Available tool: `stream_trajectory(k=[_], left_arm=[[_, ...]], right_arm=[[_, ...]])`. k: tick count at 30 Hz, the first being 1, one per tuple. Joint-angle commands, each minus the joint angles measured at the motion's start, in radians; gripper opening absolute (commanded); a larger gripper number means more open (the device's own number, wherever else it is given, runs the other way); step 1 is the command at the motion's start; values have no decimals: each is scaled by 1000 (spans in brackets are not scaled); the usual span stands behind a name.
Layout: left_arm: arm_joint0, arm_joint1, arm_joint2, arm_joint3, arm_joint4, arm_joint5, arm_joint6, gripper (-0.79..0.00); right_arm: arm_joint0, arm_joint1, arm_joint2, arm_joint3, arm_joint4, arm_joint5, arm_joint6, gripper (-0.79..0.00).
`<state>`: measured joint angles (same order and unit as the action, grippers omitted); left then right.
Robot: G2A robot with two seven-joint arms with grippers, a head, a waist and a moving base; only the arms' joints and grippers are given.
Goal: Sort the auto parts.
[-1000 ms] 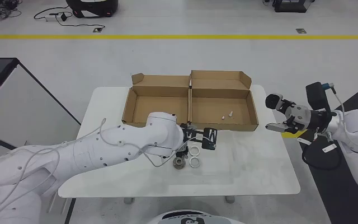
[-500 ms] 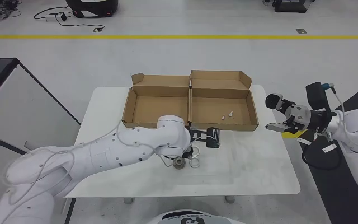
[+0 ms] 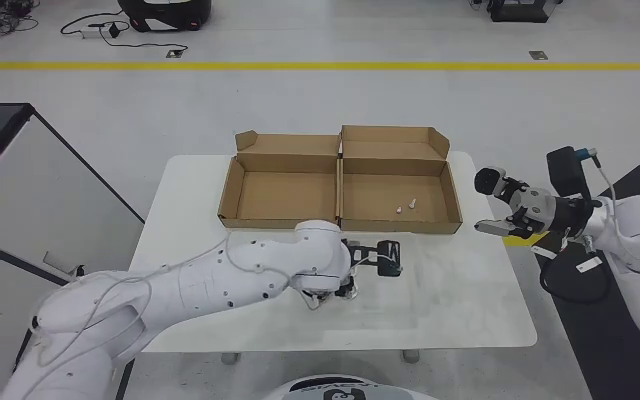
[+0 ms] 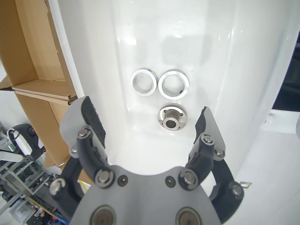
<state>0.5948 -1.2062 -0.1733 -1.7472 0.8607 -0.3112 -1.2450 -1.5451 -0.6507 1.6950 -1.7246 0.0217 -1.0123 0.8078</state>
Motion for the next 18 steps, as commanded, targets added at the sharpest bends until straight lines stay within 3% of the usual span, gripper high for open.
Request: stream_trajectory(k=[1,7,18], left_arm=[[6,-6,-1,9,9,-2,-1,0],[12,-23,3,23,98,-43,12,0],[12,-23,3,23,98,-43,12,0]], right_arm=[[0,0,0,0,0,0,0,0],[0,0,0,0,0,0,0,0],[0,0,0,0,0,0,0,0]])
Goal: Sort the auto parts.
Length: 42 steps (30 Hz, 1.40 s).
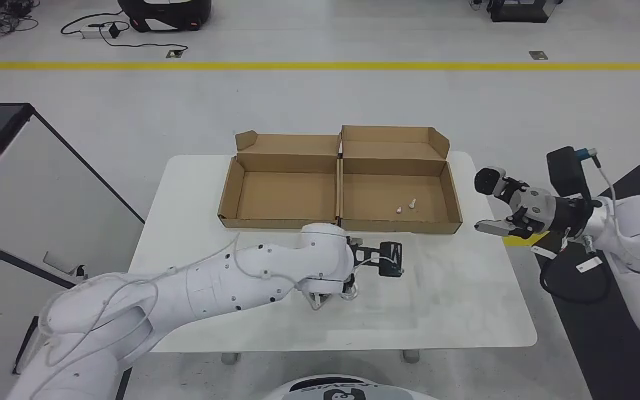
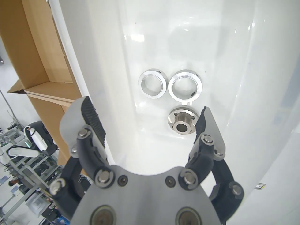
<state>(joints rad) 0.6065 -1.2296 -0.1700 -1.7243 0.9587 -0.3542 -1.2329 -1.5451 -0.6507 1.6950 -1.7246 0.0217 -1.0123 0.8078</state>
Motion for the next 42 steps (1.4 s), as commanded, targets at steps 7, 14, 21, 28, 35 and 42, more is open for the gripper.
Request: stream_trajectory(k=[7,14,21,28,35,42], left_arm=[[0,0,0,0,0,0,0,0],[10,-4,-14,9,-5,-23,34,0],[8,-33,-37,75,-134,-60,-17,0],[0,-75,-38,127,-200,-56,-46,0],[-3,-109,-40,177,-197,-33,-35,-89],[5,-123,-30,194,-158,-13,-96,-354]], right_arm=[[0,0,0,0,0,0,0,0],[0,0,0,0,0,0,0,0],[0,0,0,0,0,0,0,0],[0,0,0,0,0,0,0,0],[0,0,0,0,0,0,0,0],[0,0,0,0,0,0,0,0]])
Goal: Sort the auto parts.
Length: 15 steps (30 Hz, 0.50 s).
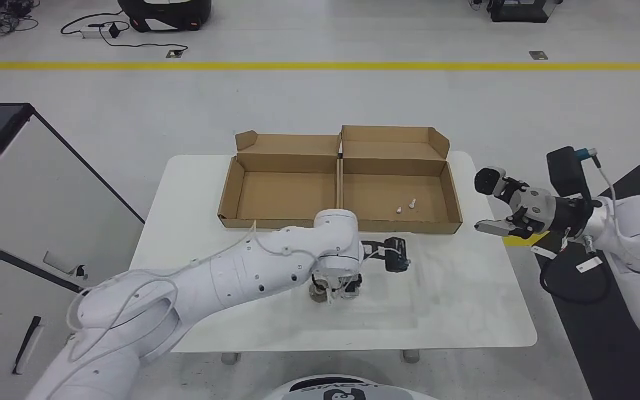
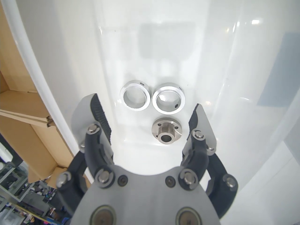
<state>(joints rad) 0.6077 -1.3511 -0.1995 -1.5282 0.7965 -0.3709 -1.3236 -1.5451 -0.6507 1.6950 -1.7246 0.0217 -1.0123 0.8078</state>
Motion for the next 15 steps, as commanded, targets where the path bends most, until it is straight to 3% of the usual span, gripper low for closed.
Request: stream_trajectory(k=[1,15], left_arm=[[6,-1,-2,1,6,8,-11,-372],[40,-21,8,37,25,-24,-40,-480]], right_arm=[[0,0,0,0,0,0,0,0],[0,0,0,0,0,0,0,0]])
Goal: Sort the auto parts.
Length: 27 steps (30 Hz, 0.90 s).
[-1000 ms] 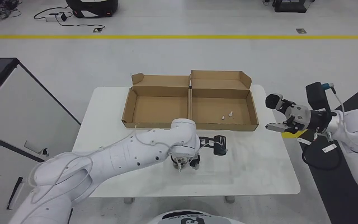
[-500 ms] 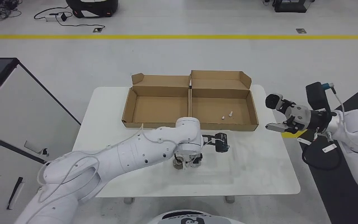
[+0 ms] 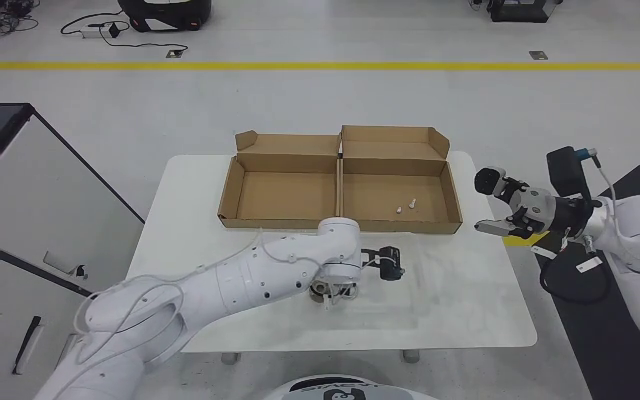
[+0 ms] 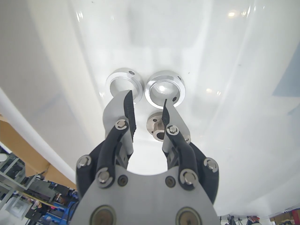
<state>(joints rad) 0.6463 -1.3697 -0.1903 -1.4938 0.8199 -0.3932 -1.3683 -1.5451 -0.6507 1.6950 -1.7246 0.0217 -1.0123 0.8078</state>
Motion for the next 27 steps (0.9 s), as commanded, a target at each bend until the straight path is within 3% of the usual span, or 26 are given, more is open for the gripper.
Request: stream_trajectory(k=[1,15,27], left_arm=[[3,-4,-2,4,4,-2,8,-477],[21,-28,0,37,30,-48,26,-462],[37,-24,-4,25,4,-78,19,-416]], right_arm=[[0,0,0,0,0,0,0,0],[0,0,0,0,0,0,0,0],[0,0,0,0,0,0,0,0]])
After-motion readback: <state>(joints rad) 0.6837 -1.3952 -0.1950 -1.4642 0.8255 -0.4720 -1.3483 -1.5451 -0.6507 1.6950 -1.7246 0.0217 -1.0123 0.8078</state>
